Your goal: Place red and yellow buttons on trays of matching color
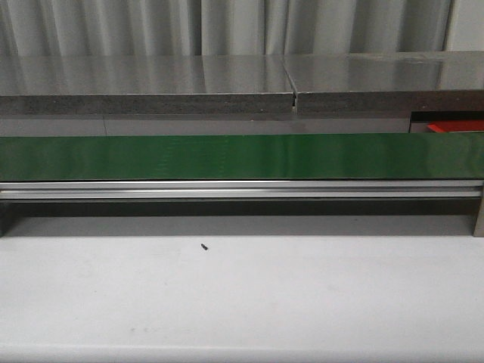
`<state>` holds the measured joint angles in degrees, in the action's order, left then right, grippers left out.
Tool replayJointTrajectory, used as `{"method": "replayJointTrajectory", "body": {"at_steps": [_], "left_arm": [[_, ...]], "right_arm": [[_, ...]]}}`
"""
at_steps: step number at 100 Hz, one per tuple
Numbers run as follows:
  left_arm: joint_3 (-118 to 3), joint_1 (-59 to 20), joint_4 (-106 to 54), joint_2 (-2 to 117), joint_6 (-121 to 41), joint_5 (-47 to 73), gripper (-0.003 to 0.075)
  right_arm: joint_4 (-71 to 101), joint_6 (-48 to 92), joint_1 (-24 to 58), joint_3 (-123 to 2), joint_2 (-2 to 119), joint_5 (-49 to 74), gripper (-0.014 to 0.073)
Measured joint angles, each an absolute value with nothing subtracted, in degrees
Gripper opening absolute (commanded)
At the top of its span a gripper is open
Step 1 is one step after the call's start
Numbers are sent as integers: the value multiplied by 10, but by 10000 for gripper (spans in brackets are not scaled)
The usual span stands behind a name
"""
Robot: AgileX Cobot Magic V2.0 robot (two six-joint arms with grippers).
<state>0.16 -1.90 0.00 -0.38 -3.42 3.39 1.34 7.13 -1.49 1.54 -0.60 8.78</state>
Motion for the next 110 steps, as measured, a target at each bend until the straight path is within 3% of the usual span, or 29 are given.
{"method": "replayJointTrajectory", "body": {"at_steps": [61, 86, 110], "left_arm": [[-15, -19, -27, -4, -34, 55, -19], [-173, -19, -60, 69, -34, 144, -19], [-378, -19, -67, 223, -34, 342, -19]], "right_arm": [[13, 71, -15, 15, -6, 88, -67], [13, 71, -15, 15, -6, 88, -67], [13, 71, -15, 15, -6, 88, -67]]}}
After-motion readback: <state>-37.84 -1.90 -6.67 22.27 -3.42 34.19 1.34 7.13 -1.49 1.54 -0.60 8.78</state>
